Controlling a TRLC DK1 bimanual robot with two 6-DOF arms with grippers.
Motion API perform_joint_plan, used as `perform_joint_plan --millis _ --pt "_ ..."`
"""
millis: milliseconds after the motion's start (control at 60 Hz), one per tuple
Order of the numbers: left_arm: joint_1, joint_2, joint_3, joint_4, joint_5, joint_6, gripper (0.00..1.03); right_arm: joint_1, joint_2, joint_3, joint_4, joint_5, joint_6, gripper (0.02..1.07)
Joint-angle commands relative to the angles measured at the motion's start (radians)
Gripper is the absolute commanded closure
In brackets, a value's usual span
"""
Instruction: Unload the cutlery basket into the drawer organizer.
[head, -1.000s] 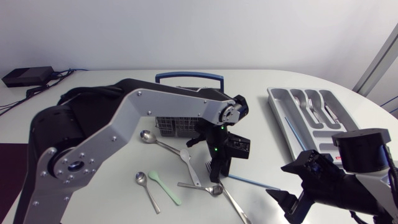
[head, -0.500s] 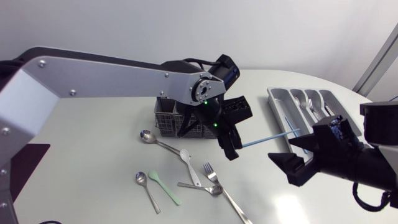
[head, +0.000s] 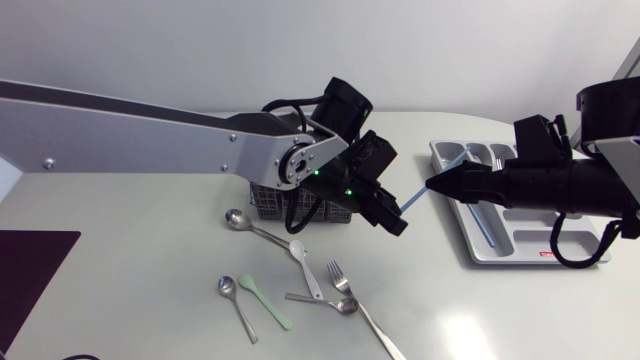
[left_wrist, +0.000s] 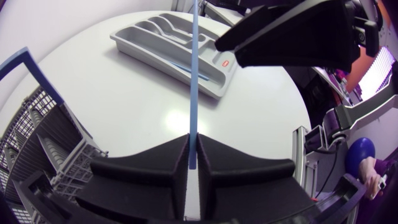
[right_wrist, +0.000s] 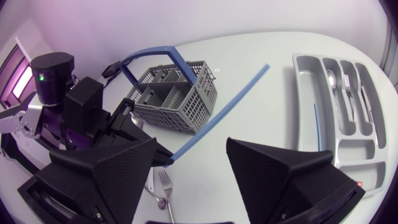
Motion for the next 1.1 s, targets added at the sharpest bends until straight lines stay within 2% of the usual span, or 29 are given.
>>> perform_joint_plan --millis 0,50,83,217,267,367,550,717,833,950,1000,1083 --pt "0.006 -0.032 -0.044 0.043 -0.014 -0.084 1.0 -0.004 0.037 0.026 0.0 -0.018 0.071 0.31" --pt "0.002 -0.041 -0.057 0.068 -0.031 -0.103 1.0 -0.003 0.052 0.035 0.003 -0.019 0.086 0.33" --pt "-0.003 -0.048 -0.069 0.092 -0.04 -0.115 1.0 0.0 0.069 0.042 0.009 -0.027 0.103 0.39" --pt "-0.026 -0.075 -0.115 0.18 -0.094 -0.152 1.0 -0.001 0.13 0.07 0.038 -0.077 0.151 0.49" --pt "-0.034 -0.075 -0.121 0.189 -0.106 -0.156 1.0 -0.001 0.147 0.079 0.053 -0.1 0.167 0.54" --pt "-0.038 -0.076 -0.14 0.219 -0.114 -0.162 1.0 0.002 0.178 0.099 0.066 -0.122 0.184 0.55" --pt "-0.046 -0.099 -0.169 0.259 -0.149 -0.173 1.0 -0.001 0.242 0.142 0.082 -0.153 0.215 0.69" --pt "-0.049 -0.11 -0.195 0.315 -0.184 -0.198 1.0 0.019 0.258 0.158 0.084 -0.16 0.229 0.96" --pt "-0.055 -0.108 -0.195 0.331 -0.189 -0.199 1.0 0.023 0.282 0.158 0.095 -0.197 0.233 1.01" --pt "-0.064 -0.108 -0.195 0.338 -0.193 -0.199 1.0 0.023 0.281 0.154 0.096 -0.203 0.232 1.01" --pt "-0.067 -0.113 -0.193 0.336 -0.201 -0.196 0.94 0.023 0.279 0.153 0.096 -0.205 0.23 1.01" --pt "-0.069 -0.134 -0.186 0.328 -0.226 -0.188 0.57 0.017 0.273 0.15 0.096 -0.209 0.227 1.01"
